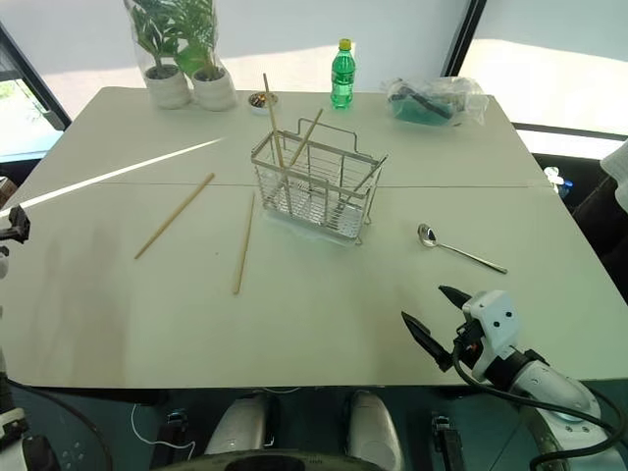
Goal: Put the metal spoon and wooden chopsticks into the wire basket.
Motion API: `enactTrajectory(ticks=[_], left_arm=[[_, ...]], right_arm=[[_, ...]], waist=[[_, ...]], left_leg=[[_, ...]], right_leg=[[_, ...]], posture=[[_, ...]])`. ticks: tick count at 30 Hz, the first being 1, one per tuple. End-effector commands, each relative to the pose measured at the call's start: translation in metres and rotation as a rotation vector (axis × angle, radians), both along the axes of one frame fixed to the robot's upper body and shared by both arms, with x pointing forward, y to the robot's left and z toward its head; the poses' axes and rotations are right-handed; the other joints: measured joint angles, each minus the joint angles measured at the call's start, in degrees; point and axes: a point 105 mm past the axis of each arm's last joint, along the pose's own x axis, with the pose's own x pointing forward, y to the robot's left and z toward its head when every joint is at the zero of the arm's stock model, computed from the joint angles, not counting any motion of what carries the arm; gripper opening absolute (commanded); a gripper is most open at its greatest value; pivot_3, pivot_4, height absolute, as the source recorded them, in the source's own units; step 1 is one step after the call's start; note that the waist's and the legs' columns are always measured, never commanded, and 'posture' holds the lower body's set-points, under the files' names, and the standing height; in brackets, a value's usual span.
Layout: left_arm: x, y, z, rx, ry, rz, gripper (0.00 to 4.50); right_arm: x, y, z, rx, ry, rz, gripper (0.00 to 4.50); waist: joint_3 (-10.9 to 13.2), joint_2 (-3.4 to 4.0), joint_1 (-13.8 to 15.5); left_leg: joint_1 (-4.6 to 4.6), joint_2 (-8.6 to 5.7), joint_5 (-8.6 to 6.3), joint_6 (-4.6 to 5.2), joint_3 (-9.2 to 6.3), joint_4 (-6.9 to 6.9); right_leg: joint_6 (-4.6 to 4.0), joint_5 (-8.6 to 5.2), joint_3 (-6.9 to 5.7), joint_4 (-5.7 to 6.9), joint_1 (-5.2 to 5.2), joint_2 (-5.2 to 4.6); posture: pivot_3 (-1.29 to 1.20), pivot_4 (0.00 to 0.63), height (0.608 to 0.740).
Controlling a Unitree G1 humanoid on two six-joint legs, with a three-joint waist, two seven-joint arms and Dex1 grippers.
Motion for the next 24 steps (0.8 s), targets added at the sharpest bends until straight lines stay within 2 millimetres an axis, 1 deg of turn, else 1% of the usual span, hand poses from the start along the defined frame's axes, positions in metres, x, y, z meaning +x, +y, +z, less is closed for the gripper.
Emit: enactTrajectory(ticks=[1, 11, 19, 23, 24], left_arm=[[0.001, 0.000, 0.017, 0.041, -0.042, 0.003, 4.45], [0.006, -0.005, 0.018, 0.035, -0.045, -0.038, 4.45], [0.006, -0.006, 0.020, 0.032, -0.049, -0.056, 4.45], [0.016, -0.027, 0.024, -0.027, -0.052, -0.201, 4.45], [0.019, -0.039, 0.029, -0.039, -0.051, -0.285, 4.45]], right_arm=[[0.005, 0.001, 0.017, -0.005, -0.055, 0.009, 4.50], [0.016, -0.004, 0.025, -0.026, -0.073, 0.003, 4.50], [0.021, -0.012, 0.024, -0.042, -0.083, -0.012, 4.50], [0.027, -0.017, 0.029, -0.068, -0.096, 0.009, 4.50], [0.031, -0.019, 0.034, -0.086, -0.107, 0.020, 4.50]], waist=[[0.0, 0.00, 0.0], [0.0, -0.06, 0.0], [-0.1, -0.15, 0.0], [-0.1, -0.19, -0.1], [-0.1, -0.21, -0.1]], left_leg=[[0.00, 0.00, 0.00, 0.00, 0.00, 0.00], [0.00, -0.02, 0.00, 0.01, 0.01, 0.00], [0.00, -0.02, 0.01, 0.01, 0.02, 0.02], [0.00, -0.03, 0.01, 0.01, 0.03, 0.02], [0.00, -0.03, 0.01, 0.01, 0.03, 0.02]], right_leg=[[0.00, 0.00, 0.00, 0.00, 0.01, 0.00], [0.00, 0.00, 0.00, 0.02, 0.04, 0.02], [0.00, 0.00, 0.00, 0.02, 0.06, 0.02], [0.01, 0.00, 0.00, 0.02, 0.05, 0.02], [0.00, 0.01, 0.00, 0.02, 0.06, 0.02]], posture=[[0.00, 0.150, 0.717], [0.00, 0.150, 0.717], [0.00, 0.150, 0.717], [0.00, 0.150, 0.717], [0.00, 0.150, 0.717]])
